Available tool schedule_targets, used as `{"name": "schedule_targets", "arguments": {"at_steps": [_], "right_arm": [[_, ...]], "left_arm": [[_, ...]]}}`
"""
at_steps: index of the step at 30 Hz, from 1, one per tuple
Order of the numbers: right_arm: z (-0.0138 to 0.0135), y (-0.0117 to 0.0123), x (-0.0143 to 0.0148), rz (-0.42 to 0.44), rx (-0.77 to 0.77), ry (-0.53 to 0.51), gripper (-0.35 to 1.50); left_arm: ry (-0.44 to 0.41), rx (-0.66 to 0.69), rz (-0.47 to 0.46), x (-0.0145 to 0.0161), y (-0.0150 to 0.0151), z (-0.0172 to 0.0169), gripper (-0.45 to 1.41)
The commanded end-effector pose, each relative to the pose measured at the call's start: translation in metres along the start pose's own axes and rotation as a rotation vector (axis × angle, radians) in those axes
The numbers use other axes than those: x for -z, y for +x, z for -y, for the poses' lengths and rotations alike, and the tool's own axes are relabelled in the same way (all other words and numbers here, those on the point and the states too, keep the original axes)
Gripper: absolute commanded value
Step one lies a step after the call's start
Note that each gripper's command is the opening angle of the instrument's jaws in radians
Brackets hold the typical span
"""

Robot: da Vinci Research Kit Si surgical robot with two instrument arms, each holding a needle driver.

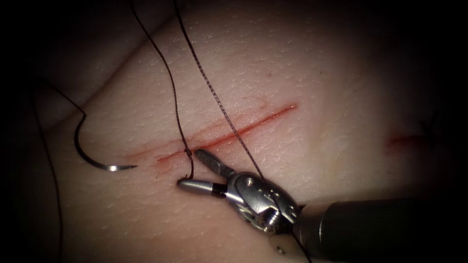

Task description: Wound Closure

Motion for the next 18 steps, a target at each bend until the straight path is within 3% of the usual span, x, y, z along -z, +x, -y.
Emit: {"name": "schedule_targets", "arguments": {"at_steps": [1,10,18], "right_arm": [[-0.0009,-0.0006,-0.0013,0.016,0.005,-0.002,1.13],[-0.0023,-0.0002,-0.0028,0.053,0.008,-0.005,1.20],[-0.0022,-0.0002,-0.0039,0.056,0.007,0.010,1.23]], "left_arm": [[-0.009,0.022,-0.024,0.0000,0.0015,-0.0009,-0.45],[-0.043,0.083,-0.095,0.0031,0.0115,-0.0036,-0.45],[-0.041,0.060,-0.103,0.0025,0.0122,-0.0042,-0.45]]}}
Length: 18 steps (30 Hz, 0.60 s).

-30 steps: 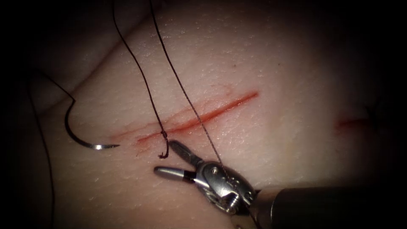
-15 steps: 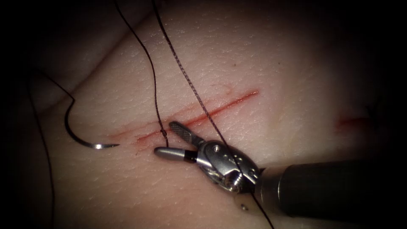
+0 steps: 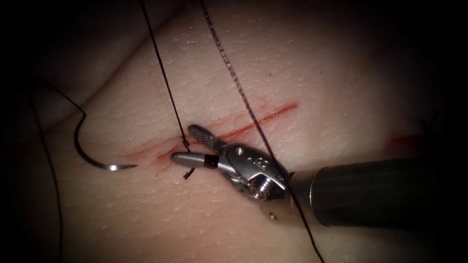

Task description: Wound Closure

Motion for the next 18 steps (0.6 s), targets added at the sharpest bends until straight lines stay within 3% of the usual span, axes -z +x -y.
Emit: {"name": "schedule_targets", "arguments": {"at_steps": [1,8,18], "right_arm": [[0.0004,-0.0007,-0.0009,0.000,-0.002,0.003,1.25],[0.0003,-0.0001,-0.0020,-0.003,0.028,-0.004,1.21],[-0.0005,0.0001,-0.0043,0.019,0.047,0.007,1.15]], "left_arm": [[0.002,-0.004,0.000,-0.0009,-0.0007,-0.0001,-0.45],[0.010,-0.022,-0.002,-0.0013,-0.0027,-0.0004,-0.45],[0.006,-0.019,-0.005,-0.0011,-0.0024,-0.0005,-0.45]]}}
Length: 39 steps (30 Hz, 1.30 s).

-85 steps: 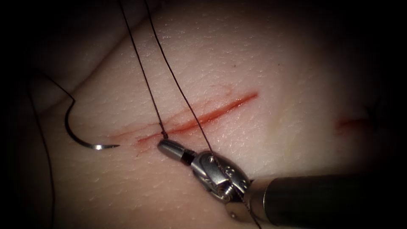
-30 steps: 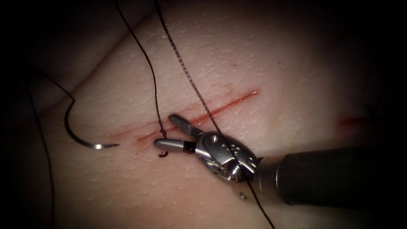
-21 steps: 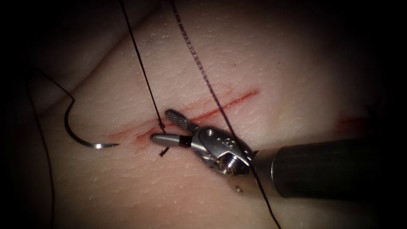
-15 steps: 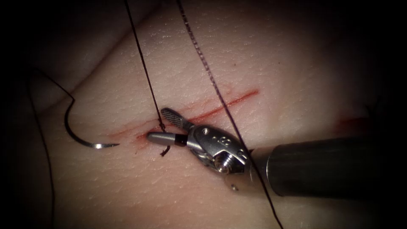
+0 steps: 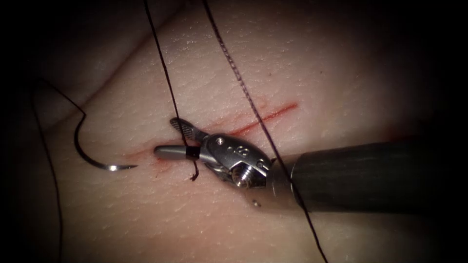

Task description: Wound Closure

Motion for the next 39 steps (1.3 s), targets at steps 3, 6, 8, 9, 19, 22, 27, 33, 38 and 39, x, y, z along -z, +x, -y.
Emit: {"name": "schedule_targets", "arguments": {"at_steps": [3,6,8,9,19,22,27,33,38,39], "right_arm": [[-0.0001,-0.0006,-0.0014,0.006,0.006,0.007,1.13],[-0.0002,-0.0006,-0.0017,0.005,0.012,0.008,1.10],[-0.0002,-0.0006,-0.0018,0.005,0.012,0.009,1.08],[-0.0002,-0.0005,-0.0019,0.004,0.012,0.009,1.06],[0.0003,-0.0004,-0.0038,0.005,0.022,0.039,0.91],[0.0004,-0.0003,-0.0043,0.009,0.033,0.037,0.59],[0.0003,-0.0002,-0.0043,0.006,0.104,0.013,-0.35],[-0.0002,0.0005,-0.0037,-0.017,0.157,-0.017,-0.35],[-0.0002,0.0008,-0.0014,-0.015,0.141,0.001,0.96],[-0.0001,0.0009,-0.0005,-0.012,0.140,0.004,1.05]], "left_arm": [[-0.004,0.003,-0.002,-0.0003,0.0000,-0.0003,-0.45],[-0.005,0.005,-0.003,-0.0002,0.0006,-0.0006,-0.45],[-0.005,0.005,-0.003,-0.0002,0.0008,-0.0007,-0.45],[-0.005,0.006,-0.003,-0.0002,0.0008,-0.0007,-0.45],[-0.005,0.000,-0.006,-0.0004,0.0010,-0.0009,-0.45],[-0.006,0.000,-0.006,-0.0003,0.0010,-0.0010,-0.45],[-0.006,0.000,-0.006,-0.0002,0.0012,-0.0011,-0.45],[-0.007,-0.006,-0.007,-0.0001,0.0013,-0.0013,-0.45],[-0.008,-0.009,-0.009,-0.0002,0.0010,-0.0012,-0.45],[-0.008,-0.010,-0.010,-0.0003,0.0008,-0.0012,-0.45]]}}
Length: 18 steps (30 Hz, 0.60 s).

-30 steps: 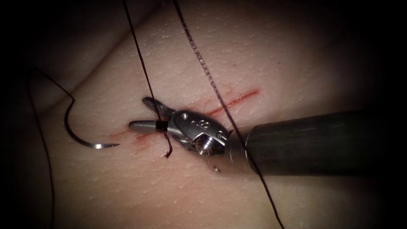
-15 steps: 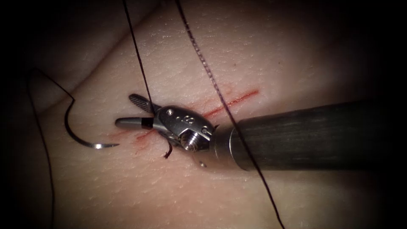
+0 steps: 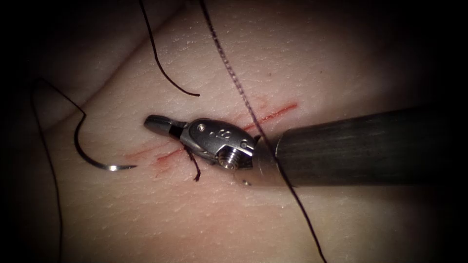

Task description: Wound Closure

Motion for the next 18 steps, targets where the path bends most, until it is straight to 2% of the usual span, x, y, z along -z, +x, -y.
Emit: {"name": "schedule_targets", "arguments": {"at_steps": [1,9,10,12,18], "right_arm": [[0.0005,-0.0006,0.0015,0.009,-0.008,0.001,1.06],[-0.0006,0.0008,0.0117,0.009,-0.005,-0.042,1.03],[-0.0007,0.0009,0.0128,0.008,-0.001,-0.045,1.00],[-0.0010,0.0006,0.0165,0.015,0.018,-0.055,0.86],[-0.0005,-0.0005,0.0195,0.016,0.028,-0.051,0.59]], "left_arm": [[-0.001,-0.001,-0.002,-0.0009,-0.0007,-0.0001,-0.45],[0.003,-0.033,0.013,-0.0010,-0.0032,-0.0009,-0.45],[0.003,-0.036,0.019,-0.0009,-0.0036,-0.0010,-0.45],[0.021,-0.063,0.055,-0.0001,-0.0056,-0.0009,-0.45],[0.004,-0.112,0.045,0.0018,-0.0081,-0.0013,-0.45]]}}
